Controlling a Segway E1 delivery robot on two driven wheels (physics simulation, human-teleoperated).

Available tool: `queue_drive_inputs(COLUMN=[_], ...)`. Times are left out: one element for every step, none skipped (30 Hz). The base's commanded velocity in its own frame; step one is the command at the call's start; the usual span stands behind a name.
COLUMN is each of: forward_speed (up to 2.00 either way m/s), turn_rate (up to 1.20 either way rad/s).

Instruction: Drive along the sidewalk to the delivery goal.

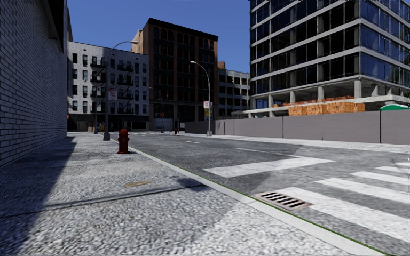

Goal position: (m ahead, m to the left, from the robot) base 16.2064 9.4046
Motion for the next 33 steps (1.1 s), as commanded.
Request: queue_drive_inputs(forward_speed=[1.66,1.66,1.67,1.67,1.67,1.67,1.67,1.67,1.67,1.67,1.67,1.67,1.67,1.67,1.67,1.67,1.67,1.67,1.67,1.67,1.67,1.67,1.67,1.67,1.67,1.67,1.67,1.67,1.67,1.67,1.67,1.67,1.67], turn_rate=[0.76,0.76,0.76,0.76,0.76,0.76,0.76,0.76,0.76,0.76,0.76,0.76,0.76,0.76,0.76,0.76,0.76,0.76,0.76,0.76,0.76,0.76,0.76,0.67,0.67,0.50,0.44,0.40,0.40,0.25,0.06,0.06,0.00])
